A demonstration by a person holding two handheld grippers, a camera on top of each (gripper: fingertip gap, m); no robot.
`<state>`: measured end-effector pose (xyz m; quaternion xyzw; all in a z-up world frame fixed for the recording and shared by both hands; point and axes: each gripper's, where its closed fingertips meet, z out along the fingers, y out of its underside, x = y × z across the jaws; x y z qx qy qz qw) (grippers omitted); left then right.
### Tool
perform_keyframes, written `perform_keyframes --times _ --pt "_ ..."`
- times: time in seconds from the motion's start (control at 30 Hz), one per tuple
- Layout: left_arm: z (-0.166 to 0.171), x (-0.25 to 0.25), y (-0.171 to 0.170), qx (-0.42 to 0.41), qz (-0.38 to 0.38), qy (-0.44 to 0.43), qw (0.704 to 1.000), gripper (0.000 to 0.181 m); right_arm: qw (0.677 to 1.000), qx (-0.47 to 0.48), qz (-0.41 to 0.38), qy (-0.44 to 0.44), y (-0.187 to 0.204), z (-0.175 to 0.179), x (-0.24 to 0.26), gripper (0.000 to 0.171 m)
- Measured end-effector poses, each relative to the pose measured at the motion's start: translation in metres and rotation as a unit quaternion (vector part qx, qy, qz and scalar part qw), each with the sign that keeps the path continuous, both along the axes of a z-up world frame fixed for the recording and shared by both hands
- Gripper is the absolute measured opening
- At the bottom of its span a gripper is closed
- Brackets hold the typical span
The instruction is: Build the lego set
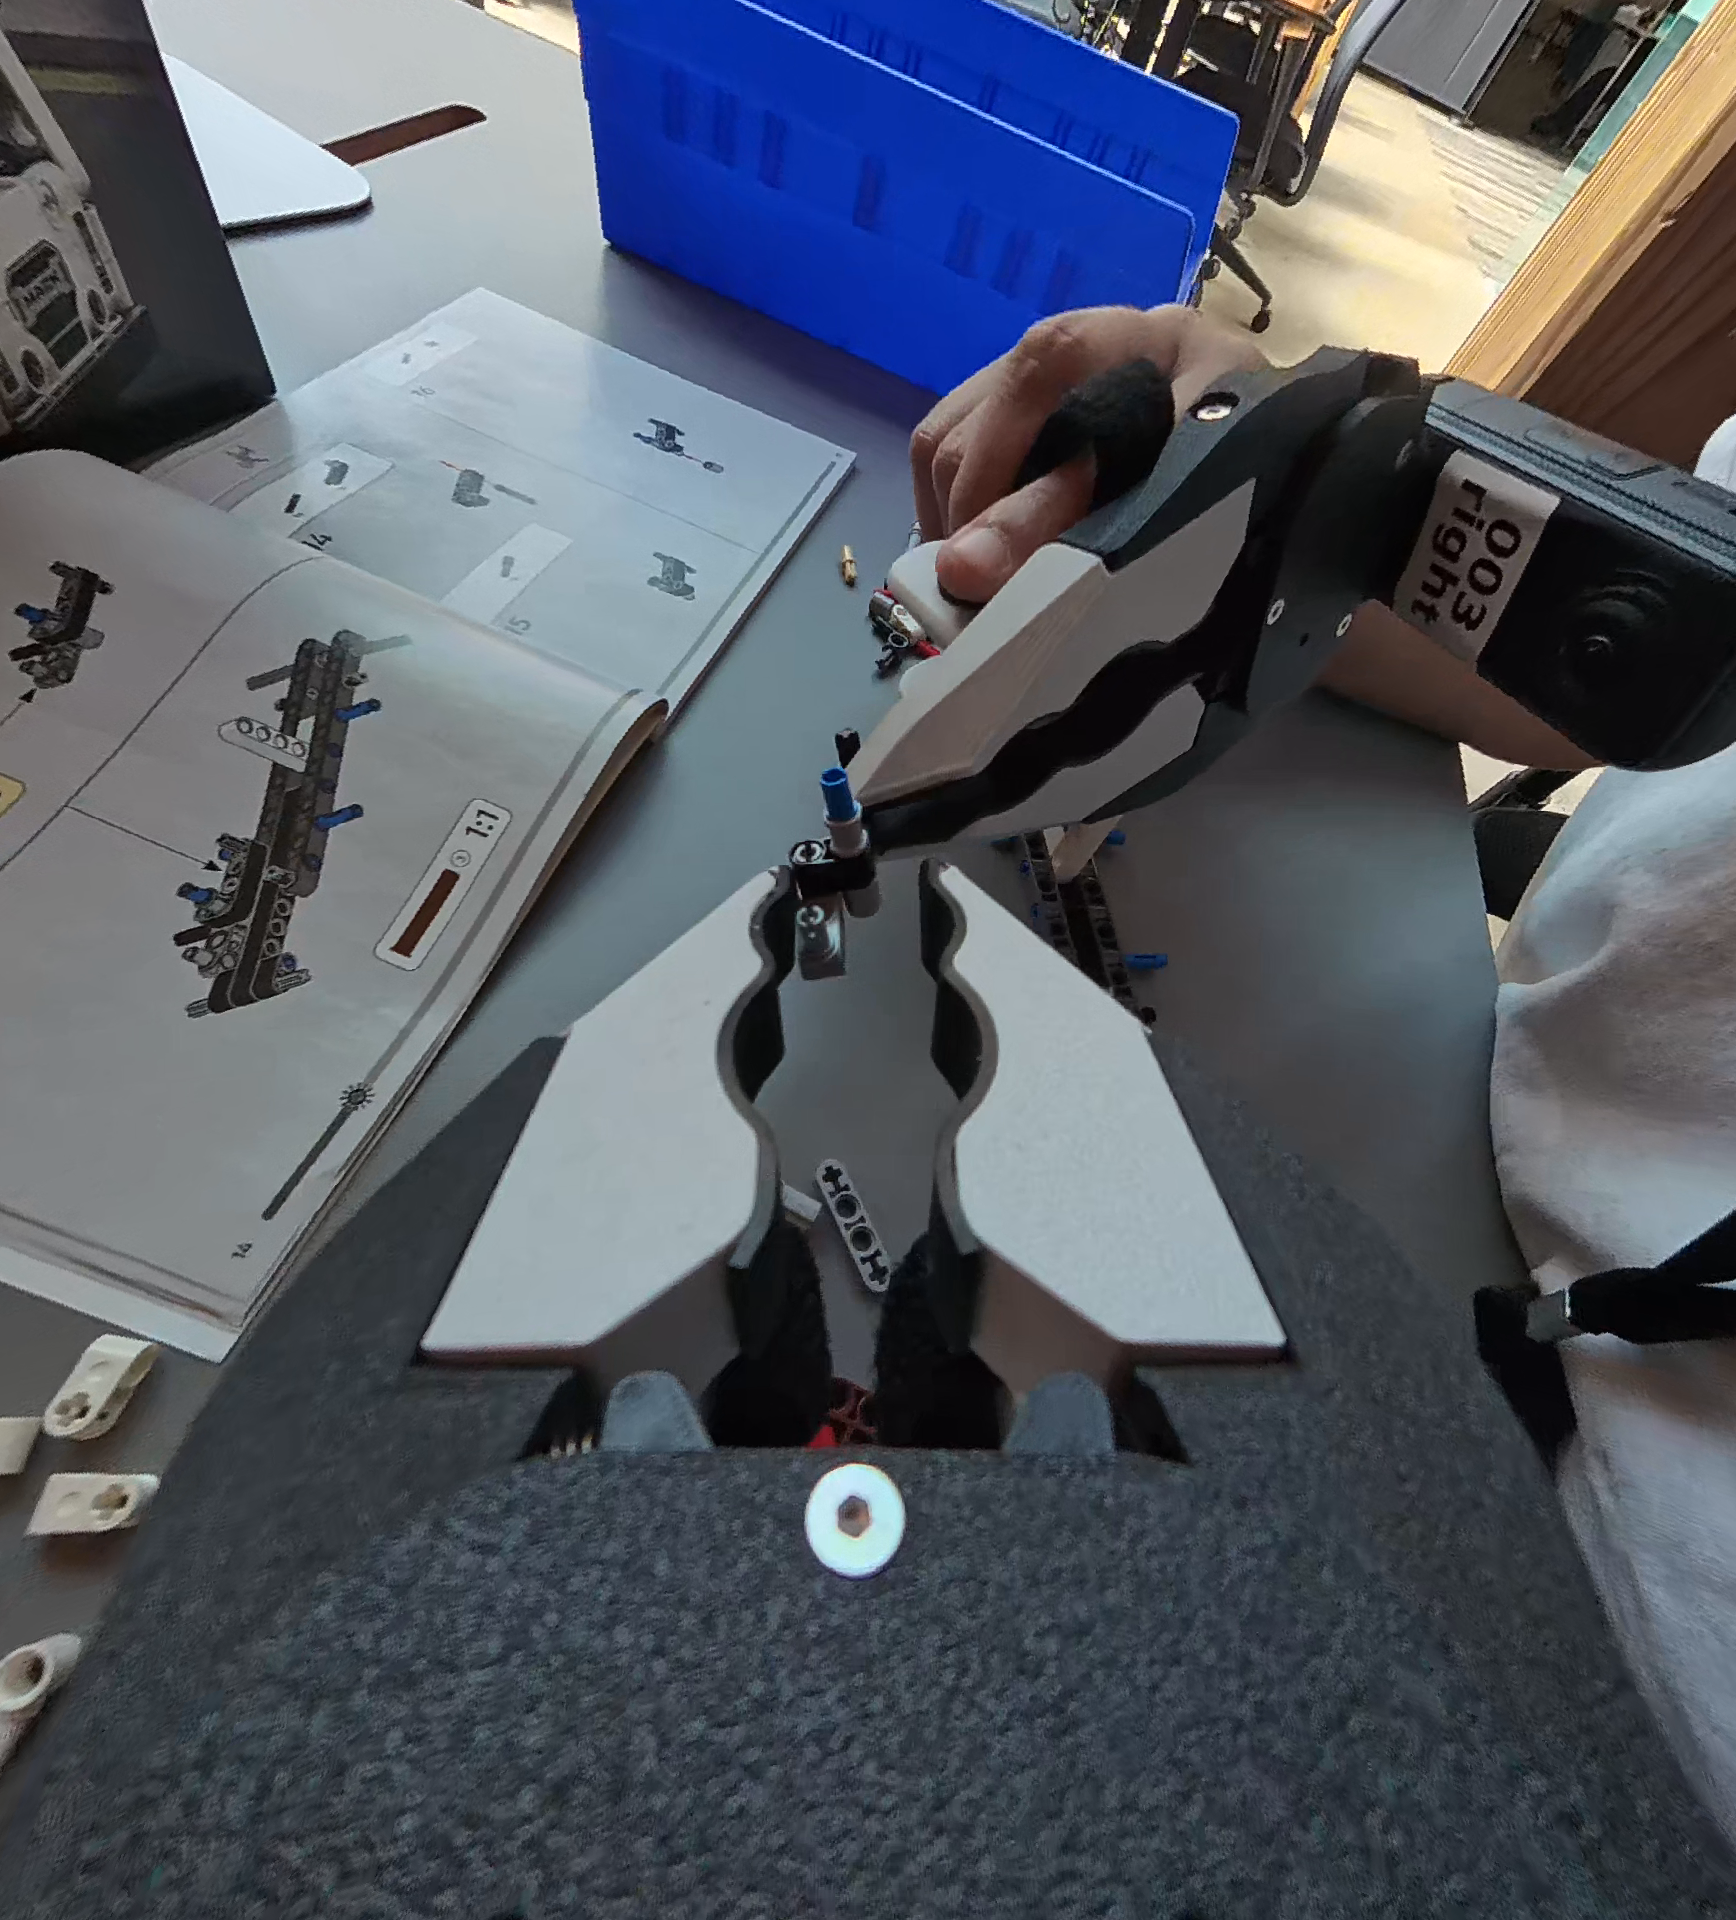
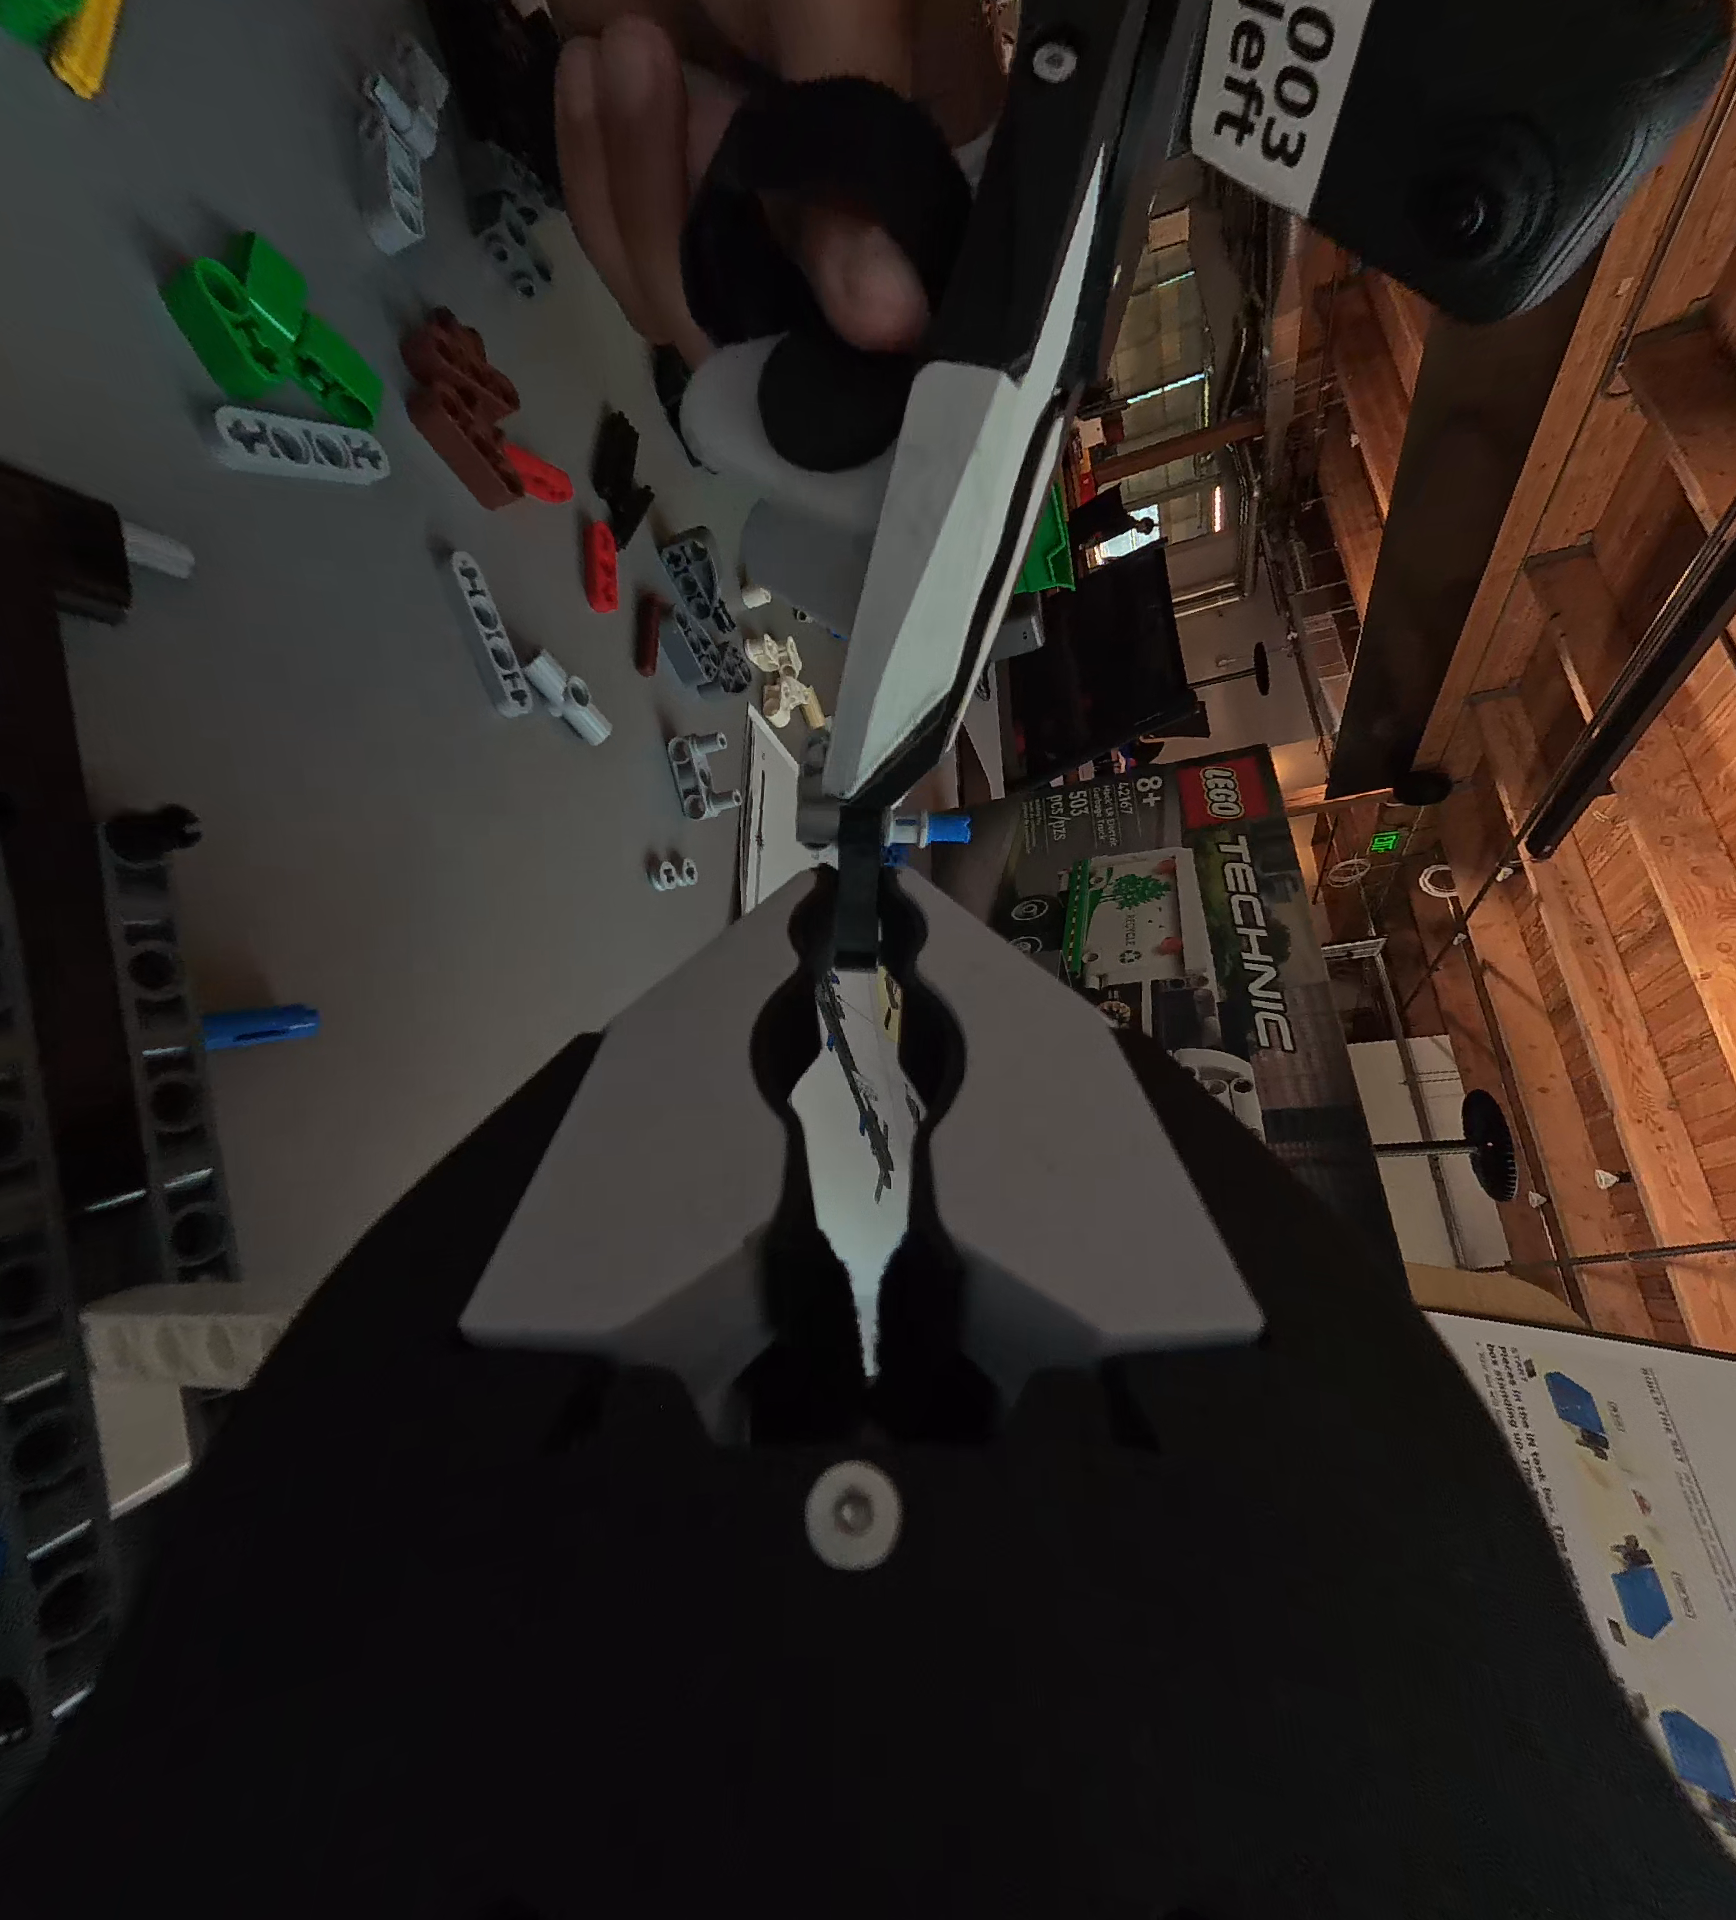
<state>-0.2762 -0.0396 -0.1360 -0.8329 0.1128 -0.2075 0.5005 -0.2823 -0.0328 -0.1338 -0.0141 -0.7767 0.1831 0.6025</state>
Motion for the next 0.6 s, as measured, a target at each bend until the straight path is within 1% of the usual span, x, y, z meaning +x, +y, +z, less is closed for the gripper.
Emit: perform_keyframes --times 0.17,0.3,0.5,0.6 --pt "0.0050 0.0003 0.0014 0.013 0.005 0.007 1.000 0.020 1.000 0.029 -0.002 -0.001 -0.0028 -0.0041 -0.0003 0.004" --pt "0.0014 -0.0019 0.0005 0.012 0.010 0.032 0.999 0.006 0.999 0.035 0.001 -0.003 -0.0051 -0.0060 0.0004 0.004" --pt "0.0017 -0.0022 -0.0009 0.012 0.009 0.036 0.999 0.006 0.999 0.041 -0.004 -0.001 -0.0053 -0.0062 0.0000 0.004" --pt "0.0060 -0.0020 0.0000 0.023 0.014 0.028 0.999 0.004 0.999 0.036 -0.025 0.012 -0.0039 -0.0027 -0.0006 0.004"
